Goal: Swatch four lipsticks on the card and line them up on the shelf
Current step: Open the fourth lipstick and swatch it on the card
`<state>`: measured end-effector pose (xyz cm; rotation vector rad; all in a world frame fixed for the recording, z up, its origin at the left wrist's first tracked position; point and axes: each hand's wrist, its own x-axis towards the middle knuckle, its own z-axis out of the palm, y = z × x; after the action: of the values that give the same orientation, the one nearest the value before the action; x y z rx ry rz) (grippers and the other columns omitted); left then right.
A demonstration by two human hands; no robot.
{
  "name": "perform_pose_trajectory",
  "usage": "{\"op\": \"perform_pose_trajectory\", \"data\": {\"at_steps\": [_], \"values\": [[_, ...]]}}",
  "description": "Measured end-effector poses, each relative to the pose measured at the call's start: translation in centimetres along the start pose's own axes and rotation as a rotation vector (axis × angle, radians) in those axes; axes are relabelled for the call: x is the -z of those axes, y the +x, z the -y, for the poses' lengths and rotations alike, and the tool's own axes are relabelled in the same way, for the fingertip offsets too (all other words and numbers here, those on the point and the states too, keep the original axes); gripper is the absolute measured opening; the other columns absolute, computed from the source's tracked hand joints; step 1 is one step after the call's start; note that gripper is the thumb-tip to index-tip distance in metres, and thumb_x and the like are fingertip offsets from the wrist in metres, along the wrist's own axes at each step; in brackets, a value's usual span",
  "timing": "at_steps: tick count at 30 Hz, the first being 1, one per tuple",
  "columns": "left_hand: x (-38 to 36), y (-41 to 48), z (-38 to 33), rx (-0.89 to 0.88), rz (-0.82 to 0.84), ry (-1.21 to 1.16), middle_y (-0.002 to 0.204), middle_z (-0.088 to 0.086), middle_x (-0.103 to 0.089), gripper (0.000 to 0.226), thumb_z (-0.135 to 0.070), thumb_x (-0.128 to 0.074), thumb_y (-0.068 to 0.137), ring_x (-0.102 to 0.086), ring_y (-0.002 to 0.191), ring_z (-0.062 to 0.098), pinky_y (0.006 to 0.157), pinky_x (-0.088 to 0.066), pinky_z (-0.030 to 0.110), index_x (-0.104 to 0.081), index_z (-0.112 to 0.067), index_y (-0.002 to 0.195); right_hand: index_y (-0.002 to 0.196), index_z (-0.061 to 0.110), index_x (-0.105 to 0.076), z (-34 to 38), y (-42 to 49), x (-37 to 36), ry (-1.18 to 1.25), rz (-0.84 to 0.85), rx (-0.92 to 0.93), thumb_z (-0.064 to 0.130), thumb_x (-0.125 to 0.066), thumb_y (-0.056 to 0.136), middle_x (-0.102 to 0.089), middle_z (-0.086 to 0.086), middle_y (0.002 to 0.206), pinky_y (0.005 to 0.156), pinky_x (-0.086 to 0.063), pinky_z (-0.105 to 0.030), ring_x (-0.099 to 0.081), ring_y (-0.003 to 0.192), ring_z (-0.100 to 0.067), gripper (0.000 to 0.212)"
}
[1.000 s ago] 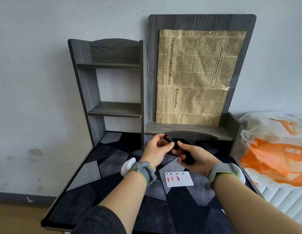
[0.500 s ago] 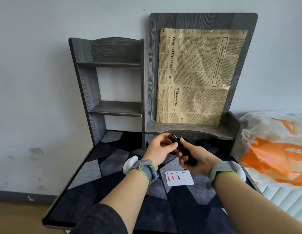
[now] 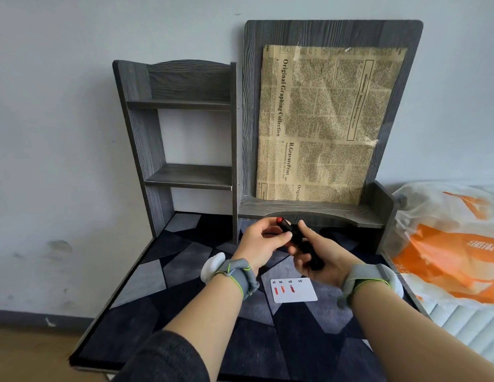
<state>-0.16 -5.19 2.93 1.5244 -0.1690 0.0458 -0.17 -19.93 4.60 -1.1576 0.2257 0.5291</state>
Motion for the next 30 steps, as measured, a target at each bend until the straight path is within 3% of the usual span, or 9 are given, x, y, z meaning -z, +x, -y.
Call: {"op": "perform_pose_trajectory", "data": {"at_steps": [4, 8, 13, 16, 22, 26, 30], "values": [[-0.2, -0.1, -0.2, 0.014, -0.022, -0.04, 0.088, -0.002, -0.064, 0.028, -0.009, -0.073, 0.08, -0.06, 0.082, 0.008, 0.072, -0.044, 0.018, -0.067, -0.016, 0.106, 0.08, 0.01, -0.061, 0.4, -0.3, -0.1, 0.098, 0.038, 0.023, 0.043, -0.057, 0.09, -0.056, -0.005, 0.061, 0.038, -0.043, -0.016, -0.032, 0.034, -0.005, 0.034], [0.3, -0.5, 0.0, 0.161, -0.027, 0.002, 0.104, 0.002, -0.063, 0.051, -0.003, -0.074, 0.076, -0.059, 0.083, 0.006, 0.064, -0.045, 0.016, -0.058, -0.013, 0.124, 0.084, 0.01, -0.056, 0.9, -0.1, 0.7, 0.177, -0.005, 0.062, 0.034, -0.055, 0.093, -0.054, -0.003, 0.056, 0.035, -0.041, -0.015, -0.032, 0.03, -0.004, 0.025], [1.8, -1.2, 1.2, 0.193, -0.005, 0.46, 0.1, 0.003, -0.062, 0.053, -0.005, -0.079, 0.07, -0.058, 0.094, 0.014, 0.083, -0.047, 0.026, -0.063, -0.008, 0.12, 0.09, 0.013, -0.055, 1.3, -0.5, 2.2, 0.139, -0.18, 0.107, 0.026, -0.061, 0.09, -0.059, -0.008, 0.067, 0.033, -0.04, -0.015, -0.034, 0.03, -0.005, 0.014], [1.5, -2.1, 1.5, 0.175, 0.067, 0.692, 0.107, 0.002, -0.062, 0.053, -0.019, -0.082, 0.069, -0.06, 0.103, 0.017, 0.092, -0.047, 0.027, -0.064, -0.015, 0.119, 0.094, 0.011, -0.061, 0.9, -0.9, 2.6, 0.063, -0.28, 0.142, 0.024, -0.066, 0.085, -0.055, -0.006, 0.066, 0.035, -0.04, -0.015, -0.035, 0.033, -0.005, 0.016], [0.5, -4.2, 3.0, 0.137, 0.14, 0.976, 0.122, 0.005, -0.054, 0.07, -0.049, -0.079, 0.062, -0.05, 0.118, 0.024, 0.101, -0.043, 0.034, -0.056, -0.031, 0.125, 0.079, 0.006, -0.068, -0.7, -1.9, 3.0, -0.347, -0.4, 0.3, 0.017, -0.07, 0.082, -0.051, -0.006, 0.061, 0.041, -0.039, -0.021, -0.037, 0.046, -0.013, 0.012], [0.2, -5.2, 3.7, 0.141, 0.107, 0.982, 0.124, 0.004, -0.045, 0.064, -0.049, -0.078, 0.065, -0.038, 0.122, 0.025, 0.102, -0.041, 0.034, -0.055, -0.037, 0.124, 0.068, 0.001, -0.071, -1.8, -1.6, 3.2, -0.848, -0.526, 0.413, 0.024, -0.067, 0.074, -0.059, -0.004, 0.054, 0.049, -0.045, -0.026, -0.049, 0.047, -0.015, 0.024], [-0.1, -5.4, 3.4, 0.129, 0.107, 0.995, 0.123, 0.004, -0.044, 0.053, -0.045, -0.078, 0.066, -0.036, 0.122, 0.026, 0.102, -0.041, 0.036, -0.061, -0.04, 0.115, 0.063, 0.001, -0.068, -2.4, -1.4, 3.3, -0.991, -0.555, 0.467, 0.025, -0.067, 0.072, -0.057, -0.001, 0.051, 0.053, -0.047, -0.028, -0.05, 0.049, -0.016, 0.026]]}}
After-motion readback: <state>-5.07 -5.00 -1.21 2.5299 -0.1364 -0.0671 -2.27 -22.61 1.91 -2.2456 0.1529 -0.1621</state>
